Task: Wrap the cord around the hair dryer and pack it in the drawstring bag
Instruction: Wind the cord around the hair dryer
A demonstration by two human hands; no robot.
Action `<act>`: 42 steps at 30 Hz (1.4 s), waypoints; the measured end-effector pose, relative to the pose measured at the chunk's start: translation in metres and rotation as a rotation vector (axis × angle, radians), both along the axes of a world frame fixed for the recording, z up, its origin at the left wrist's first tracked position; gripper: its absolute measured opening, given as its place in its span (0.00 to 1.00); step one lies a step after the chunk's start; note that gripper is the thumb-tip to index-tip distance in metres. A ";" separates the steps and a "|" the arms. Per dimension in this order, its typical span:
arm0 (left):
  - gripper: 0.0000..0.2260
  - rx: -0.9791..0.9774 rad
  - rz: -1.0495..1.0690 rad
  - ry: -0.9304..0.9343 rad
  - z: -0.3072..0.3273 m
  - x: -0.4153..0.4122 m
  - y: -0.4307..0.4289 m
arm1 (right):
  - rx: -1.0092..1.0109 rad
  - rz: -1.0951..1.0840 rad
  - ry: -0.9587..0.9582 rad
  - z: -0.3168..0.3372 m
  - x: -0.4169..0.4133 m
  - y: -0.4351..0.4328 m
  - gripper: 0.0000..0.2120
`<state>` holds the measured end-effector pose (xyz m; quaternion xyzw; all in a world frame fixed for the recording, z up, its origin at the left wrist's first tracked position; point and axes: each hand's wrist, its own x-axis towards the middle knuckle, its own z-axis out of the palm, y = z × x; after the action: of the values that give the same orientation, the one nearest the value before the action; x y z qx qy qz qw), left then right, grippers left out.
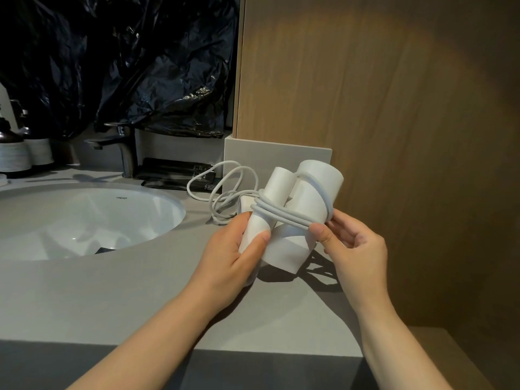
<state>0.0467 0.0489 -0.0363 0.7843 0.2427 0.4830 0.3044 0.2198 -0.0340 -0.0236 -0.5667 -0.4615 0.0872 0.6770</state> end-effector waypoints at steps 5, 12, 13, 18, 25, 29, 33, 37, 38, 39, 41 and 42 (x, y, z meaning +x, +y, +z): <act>0.18 -0.217 -0.104 -0.186 0.001 -0.003 0.003 | 0.030 0.036 0.030 0.002 0.002 0.000 0.22; 0.18 -0.307 -0.204 -0.258 0.001 -0.001 0.001 | -0.091 0.213 0.081 0.004 0.000 0.002 0.18; 0.17 -0.279 -0.189 -0.248 0.001 -0.001 0.001 | -0.086 0.223 0.081 0.003 0.001 0.001 0.18; 0.12 -0.116 -0.018 -0.187 0.003 0.000 0.001 | -0.041 0.248 0.095 0.003 0.002 0.000 0.26; 0.04 -0.191 0.200 -0.252 0.000 -0.003 0.012 | -0.045 0.234 0.001 -0.001 -0.002 0.001 0.20; 0.03 -0.186 0.261 -0.194 0.001 -0.003 0.014 | -0.036 0.219 0.006 0.000 -0.005 0.002 0.17; 0.05 -0.177 0.206 -0.154 0.006 -0.002 0.004 | -0.024 0.173 0.012 -0.002 -0.002 0.003 0.21; 0.20 -0.241 0.118 -0.120 0.006 -0.003 0.000 | -0.017 0.162 0.015 -0.001 -0.001 0.003 0.21; 0.25 -0.252 0.108 -0.094 0.006 -0.003 -0.001 | -0.012 0.164 0.017 -0.001 -0.002 0.003 0.20; 0.29 -0.255 0.105 -0.063 0.005 -0.003 -0.001 | -0.008 0.168 0.018 -0.001 -0.002 0.003 0.20; 0.37 -0.253 0.091 -0.004 0.005 -0.003 -0.002 | -0.005 0.175 0.013 0.000 -0.003 0.002 0.19; 0.40 -0.249 0.081 0.024 0.006 -0.003 -0.003 | -0.004 0.179 0.011 0.000 -0.003 0.001 0.19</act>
<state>0.0440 0.0454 -0.0306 0.7356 0.3361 0.4515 0.3768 0.2165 -0.0329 -0.0234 -0.5240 -0.5063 0.1514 0.6679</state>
